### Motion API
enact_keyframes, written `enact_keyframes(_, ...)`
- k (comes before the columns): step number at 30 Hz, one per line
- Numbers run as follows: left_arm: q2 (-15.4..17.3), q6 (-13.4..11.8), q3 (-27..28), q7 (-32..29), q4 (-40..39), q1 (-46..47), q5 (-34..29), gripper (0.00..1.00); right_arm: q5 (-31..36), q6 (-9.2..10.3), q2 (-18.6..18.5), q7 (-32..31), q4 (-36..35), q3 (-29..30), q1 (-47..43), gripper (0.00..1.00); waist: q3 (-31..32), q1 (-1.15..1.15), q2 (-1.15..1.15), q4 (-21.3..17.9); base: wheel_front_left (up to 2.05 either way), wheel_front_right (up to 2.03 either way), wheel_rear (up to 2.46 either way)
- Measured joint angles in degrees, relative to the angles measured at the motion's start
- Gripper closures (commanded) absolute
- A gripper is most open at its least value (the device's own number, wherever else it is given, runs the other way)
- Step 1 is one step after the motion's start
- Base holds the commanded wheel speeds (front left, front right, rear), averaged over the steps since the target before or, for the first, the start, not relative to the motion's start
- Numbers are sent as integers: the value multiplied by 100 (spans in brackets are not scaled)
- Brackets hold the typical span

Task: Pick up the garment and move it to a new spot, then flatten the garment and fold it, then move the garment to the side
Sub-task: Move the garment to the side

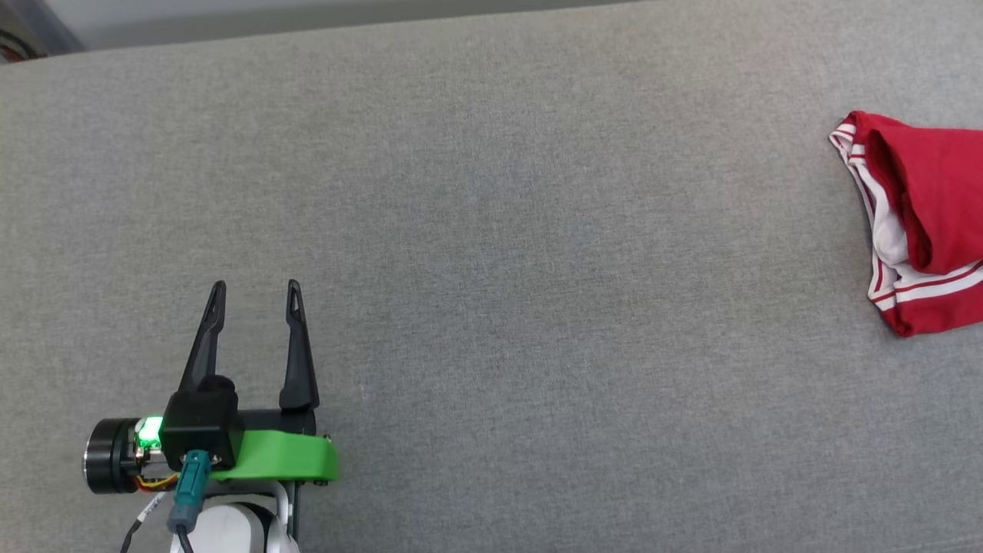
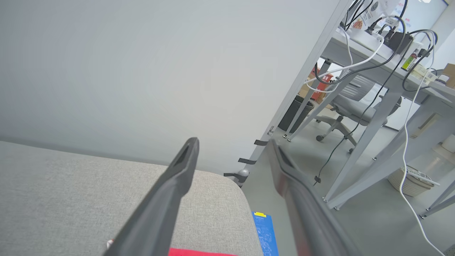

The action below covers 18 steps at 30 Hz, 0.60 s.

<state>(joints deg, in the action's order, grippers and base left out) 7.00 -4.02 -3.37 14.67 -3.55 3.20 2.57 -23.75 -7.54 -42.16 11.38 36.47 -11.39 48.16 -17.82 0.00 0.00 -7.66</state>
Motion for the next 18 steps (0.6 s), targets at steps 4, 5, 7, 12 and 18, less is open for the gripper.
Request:
enact_keyframes(4,-26,0,4,-1,3,-109,48,0,502,0,589,259,-726,543,-429,0,306,0,0,83,0,0,0)
enact_keyframes(5,-33,1,-5,-1,13,-114,49,0,613,0,756,286,-966,658,-561,0,375,0,0,115,0,0,0)
enact_keyframes(7,-49,5,-14,-1,30,-124,53,0,800,0,1047,303,-1399,820,-818,0,482,0,0,181,0,0,0)
enact_keyframes(12,-108,8,-29,-1,101,-222,89,0,1068,0,1908,311,-2416,1029,-1627,0,725,0,0,383,0,0,0)
enact_keyframes(18,-135,25,-32,-1,181,-285,151,0,1096,0,2673,335,-2951,1020,-2562,0,965,0,0,596,0,0,0)
